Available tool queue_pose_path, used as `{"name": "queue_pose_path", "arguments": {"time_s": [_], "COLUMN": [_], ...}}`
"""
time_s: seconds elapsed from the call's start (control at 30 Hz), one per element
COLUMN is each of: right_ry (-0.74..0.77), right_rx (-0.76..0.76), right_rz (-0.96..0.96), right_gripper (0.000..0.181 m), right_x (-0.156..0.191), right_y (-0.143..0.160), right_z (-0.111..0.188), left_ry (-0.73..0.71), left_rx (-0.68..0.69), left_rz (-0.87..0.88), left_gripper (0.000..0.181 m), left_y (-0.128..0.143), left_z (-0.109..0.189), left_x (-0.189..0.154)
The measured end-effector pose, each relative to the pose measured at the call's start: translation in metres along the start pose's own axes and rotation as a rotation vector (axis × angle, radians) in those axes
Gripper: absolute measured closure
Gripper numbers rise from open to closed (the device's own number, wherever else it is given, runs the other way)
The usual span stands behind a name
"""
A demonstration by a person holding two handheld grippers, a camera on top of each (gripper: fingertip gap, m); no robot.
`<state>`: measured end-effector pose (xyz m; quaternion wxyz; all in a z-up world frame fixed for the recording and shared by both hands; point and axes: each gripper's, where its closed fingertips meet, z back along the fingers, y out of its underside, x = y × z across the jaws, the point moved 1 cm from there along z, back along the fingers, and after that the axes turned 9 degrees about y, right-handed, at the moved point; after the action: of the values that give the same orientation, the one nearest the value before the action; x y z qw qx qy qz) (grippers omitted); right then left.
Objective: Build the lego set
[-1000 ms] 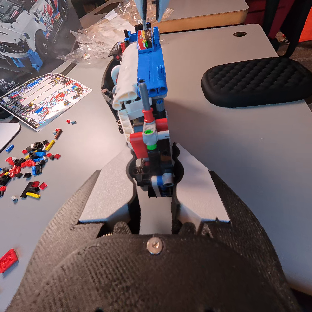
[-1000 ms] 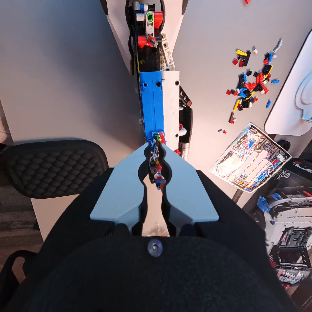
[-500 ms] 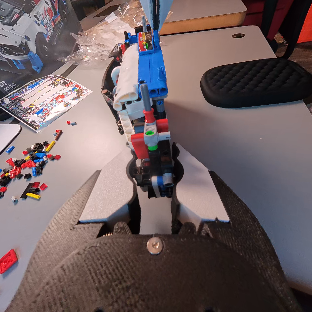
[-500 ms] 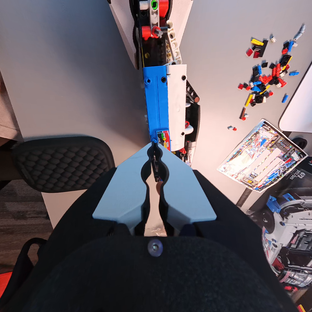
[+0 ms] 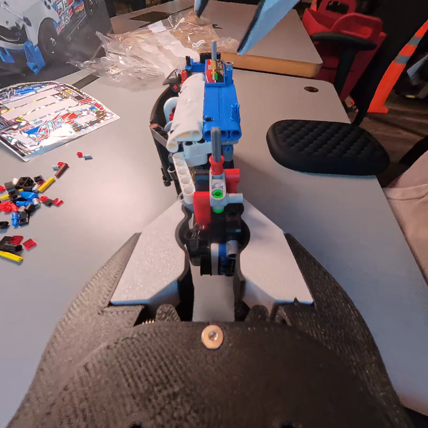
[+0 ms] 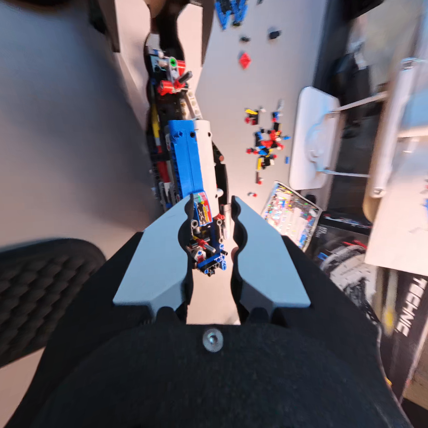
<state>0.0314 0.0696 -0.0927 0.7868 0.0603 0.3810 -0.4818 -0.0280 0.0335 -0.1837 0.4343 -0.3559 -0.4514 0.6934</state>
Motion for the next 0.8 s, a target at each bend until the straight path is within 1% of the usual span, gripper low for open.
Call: {"name": "queue_pose_path", "arguments": {"time_s": [0.07, 0.13, 0.23, 0.3, 0.37, 0.47, 0.67, 0.73, 0.8], "right_ry": [0.131, 0.227, 0.325, 0.333, 0.371, 0.383, 0.4, 0.396, 0.349], "right_rx": [-0.058, -0.103, -0.118, -0.122, -0.107, -0.094, -0.087, -0.101, -0.165], "right_rz": [-0.025, -0.057, -0.027, 0.002, 0.059, 0.115, 0.166, 0.126, -0.032], "right_gripper": [0.15, 0.149, 0.151, 0.153, 0.155, 0.157, 0.158, 0.158, 0.155], "right_x": [0.005, 0.012, 0.017, 0.022, 0.021, 0.021, 0.021, 0.021, 0.022], "right_y": [0.006, 0.012, 0.019, 0.018, 0.019, 0.018, 0.017, 0.016, 0.017], "right_z": [-0.003, -0.008, -0.016, -0.021, -0.024, -0.026, -0.027, -0.027, -0.02], "left_ry": [0.012, 0.024, 0.032, 0.039, 0.042, 0.041, 0.038, 0.037, 0.037], "left_rx": [-0.01, -0.02, -0.028, -0.032, -0.031, -0.032, -0.019, -0.018, -0.041], "left_rz": [0.047, 0.087, 0.111, 0.121, 0.126, 0.131, 0.119, 0.118, 0.115], "left_gripper": [0.145, 0.145, 0.145, 0.146, 0.146, 0.145, 0.146, 0.146, 0.146], "left_y": [0.0, -0.001, 0.0, 0.0, 0.0, 0.001, 0.002, 0.003, -0.002], "left_z": [0.0, 0.001, 0.001, 0.001, 0.0, 0.001, 0.001, 0.001, 0.003], "left_x": [0.001, 0.002, 0.003, 0.003, 0.003, 0.004, 0.003, 0.004, 0.004]}}
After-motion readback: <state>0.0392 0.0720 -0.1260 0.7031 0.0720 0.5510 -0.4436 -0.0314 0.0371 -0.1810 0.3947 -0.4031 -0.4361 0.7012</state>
